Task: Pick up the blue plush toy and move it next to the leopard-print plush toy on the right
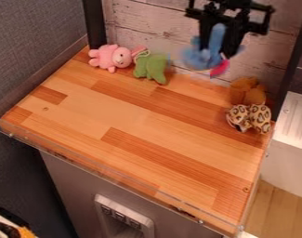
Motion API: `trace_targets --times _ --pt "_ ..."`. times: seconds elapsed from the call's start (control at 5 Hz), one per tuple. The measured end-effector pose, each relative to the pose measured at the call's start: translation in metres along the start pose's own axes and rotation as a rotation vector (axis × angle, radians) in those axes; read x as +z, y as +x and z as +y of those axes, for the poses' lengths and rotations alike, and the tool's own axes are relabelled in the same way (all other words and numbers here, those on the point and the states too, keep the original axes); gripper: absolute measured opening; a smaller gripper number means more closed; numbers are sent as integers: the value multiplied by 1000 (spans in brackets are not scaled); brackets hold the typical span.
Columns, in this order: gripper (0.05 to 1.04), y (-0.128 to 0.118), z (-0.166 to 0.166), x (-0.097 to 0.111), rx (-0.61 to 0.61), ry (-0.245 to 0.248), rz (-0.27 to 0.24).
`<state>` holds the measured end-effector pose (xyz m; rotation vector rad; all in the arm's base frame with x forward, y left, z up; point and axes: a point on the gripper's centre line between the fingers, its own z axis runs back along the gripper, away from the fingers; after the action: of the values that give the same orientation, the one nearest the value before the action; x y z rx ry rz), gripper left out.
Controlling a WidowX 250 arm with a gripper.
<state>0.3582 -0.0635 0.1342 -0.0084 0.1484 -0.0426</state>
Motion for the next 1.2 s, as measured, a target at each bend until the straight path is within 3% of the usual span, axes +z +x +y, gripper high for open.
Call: trace_targets --times 0.4,0.6,1.0,1.2 --pt "364 26 -5 -38 165 -15 11" --pt "364 37 -6 -61 160 -15 0" --pt "364 32 -8 -103 4 -4 12" --pt "364 26 -13 -112 -51 7 3"
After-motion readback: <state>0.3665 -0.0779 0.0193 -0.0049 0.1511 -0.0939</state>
